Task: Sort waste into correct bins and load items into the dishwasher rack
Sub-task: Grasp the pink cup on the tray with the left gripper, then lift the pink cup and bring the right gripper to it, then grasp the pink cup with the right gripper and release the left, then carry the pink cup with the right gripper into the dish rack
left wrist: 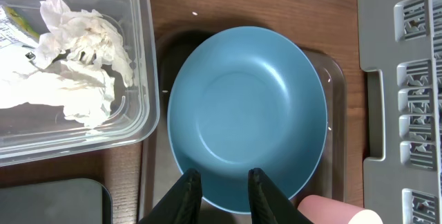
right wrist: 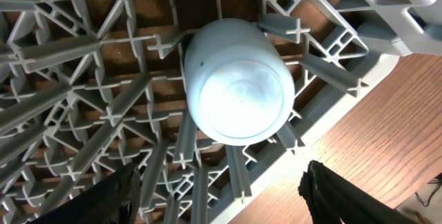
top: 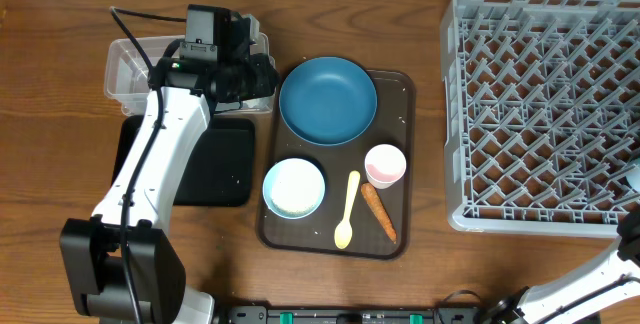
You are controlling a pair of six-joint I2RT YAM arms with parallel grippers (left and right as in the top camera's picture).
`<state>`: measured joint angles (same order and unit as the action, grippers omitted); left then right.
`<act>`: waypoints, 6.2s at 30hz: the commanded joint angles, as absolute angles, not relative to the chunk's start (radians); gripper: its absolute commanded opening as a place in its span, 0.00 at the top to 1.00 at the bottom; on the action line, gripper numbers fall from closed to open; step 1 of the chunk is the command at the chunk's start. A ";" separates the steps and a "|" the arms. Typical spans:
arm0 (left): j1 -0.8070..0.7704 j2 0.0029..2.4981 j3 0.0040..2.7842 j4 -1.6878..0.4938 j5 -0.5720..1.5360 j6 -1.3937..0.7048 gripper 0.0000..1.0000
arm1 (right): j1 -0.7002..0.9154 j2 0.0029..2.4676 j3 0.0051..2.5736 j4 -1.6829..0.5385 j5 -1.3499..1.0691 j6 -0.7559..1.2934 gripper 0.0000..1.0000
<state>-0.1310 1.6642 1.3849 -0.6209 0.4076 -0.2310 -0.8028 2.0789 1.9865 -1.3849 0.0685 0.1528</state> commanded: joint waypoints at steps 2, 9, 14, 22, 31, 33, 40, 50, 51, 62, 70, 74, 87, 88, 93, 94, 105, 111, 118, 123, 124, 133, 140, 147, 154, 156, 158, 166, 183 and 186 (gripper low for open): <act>-0.130 1.660 1.392 -0.621 0.395 -0.214 0.74 | -0.817 2.082 2.002 -1.388 0.077 0.160 0.23; -0.130 1.660 1.392 -0.621 0.395 -0.214 0.69 | -0.811 2.078 2.002 -1.380 -0.140 0.025 0.18; -0.139 1.660 1.392 -0.634 0.395 -0.212 0.67 | -0.770 2.027 2.002 -1.341 -0.355 -0.086 0.17; -0.277 1.663 1.391 -0.654 0.393 -0.103 0.62 | -0.564 1.928 2.002 -1.314 -0.479 -0.212 0.13; -0.481 1.680 1.355 -0.655 0.346 -0.097 0.57 | -0.332 1.947 2.001 -1.311 -0.443 -0.226 0.14; -0.520 1.696 1.345 -0.656 0.347 -0.097 0.56 | -0.297 1.948 2.001 -1.308 -0.421 -0.226 0.13; -0.607 1.773 1.345 -0.677 0.347 -0.098 0.56 | -0.234 1.948 2.001 -1.309 -0.363 -0.225 0.13; -0.648 1.854 1.345 -0.687 0.346 -0.098 0.57 | -0.225 1.948 2.001 -1.309 -0.362 -0.225 0.13; -0.648 1.864 1.345 -0.689 0.347 -0.098 0.58 | -0.225 1.948 2.001 -1.309 -0.362 -0.225 0.13; -0.644 1.902 1.351 -0.688 0.346 -0.098 0.94 | -0.225 1.948 2.001 -1.309 -0.362 -0.225 0.12; -0.540 1.815 1.403 -0.682 0.404 -0.098 0.94 | -0.226 1.948 2.001 -1.300 -0.233 -0.196 0.12; -0.415 1.745 1.407 -0.587 0.518 -0.138 0.94 | -0.229 1.949 2.001 -1.272 -0.186 -0.101 0.11; -0.159 1.795 1.407 0.011 1.212 -0.550 0.94 | -0.147 1.949 2.000 -1.292 -1.002 -0.712 0.01; -0.159 1.801 1.407 0.039 1.250 -0.553 0.94 | -0.128 1.949 2.000 -1.290 -1.030 -0.748 0.01; -0.165 1.802 1.407 0.060 1.307 -0.552 0.94 | -0.013 1.949 2.000 -1.286 -1.113 -0.908 0.02; -0.165 1.802 1.407 0.063 1.319 -0.551 0.94 | 0.012 1.949 2.000 -1.277 -1.115 -0.931 0.05; -0.165 1.802 1.407 0.092 1.407 -0.556 0.94 | 0.151 1.949 2.000 -1.203 -1.288 -1.019 0.07; -0.165 1.802 1.407 0.093 1.406 -0.560 0.94 | 0.181 1.949 2.000 -1.192 -1.294 -1.019 0.24; -0.165 1.802 1.407 0.094 1.417 -0.563 0.94 | 0.187 1.949 2.000 -1.176 -1.294 -1.019 0.33; -0.165 1.802 1.407 0.127 1.474 -0.585 0.94 | 0.187 1.949 2.000 -1.147 -1.294 -1.019 0.36; -0.165 1.802 1.407 0.136 1.475 -0.595 0.94 | 0.187 1.949 2.000 -1.141 -1.294 -1.019 0.36; -0.165 1.802 1.407 0.175 1.478 -0.623 0.94 | 0.187 1.949 2.000 -1.134 -1.294 -1.019 0.35; -0.165 1.802 1.407 0.176 1.478 -0.623 0.94 | 0.187 1.949 2.000 -1.132 -1.291 -1.019 0.33; -0.165 1.802 1.407 0.197 1.478 -0.634 0.94 | 0.187 1.949 2.000 -1.131 -1.291 -1.019 0.30; -0.165 1.802 1.407 0.197 1.478 -0.634 0.94 | 0.187 1.949 2.000 -1.118 -1.291 -1.019 0.30; -0.165 1.802 1.407 0.197 1.478 -0.634 0.94 | 0.187 1.949 2.000 -1.118 -1.291 -1.019 0.32; -0.165 1.802 1.407 0.197 1.478 -0.634 0.94 | 0.187 1.949 2.000 -1.118 -1.290 -1.019 0.35; -0.165 1.802 1.406 0.196 1.477 -0.610 0.73 | 0.187 1.949 2.000 -1.121 -1.112 -0.912 0.53; -0.160 1.797 1.388 -0.409 0.819 -0.206 0.71 | 0.144 1.938 2.000 -1.123 -0.475 -0.407 0.75; -0.156 1.776 1.389 -0.522 0.656 -0.154 0.71 | 0.115 1.922 2.001 -1.125 -0.390 -0.331 0.78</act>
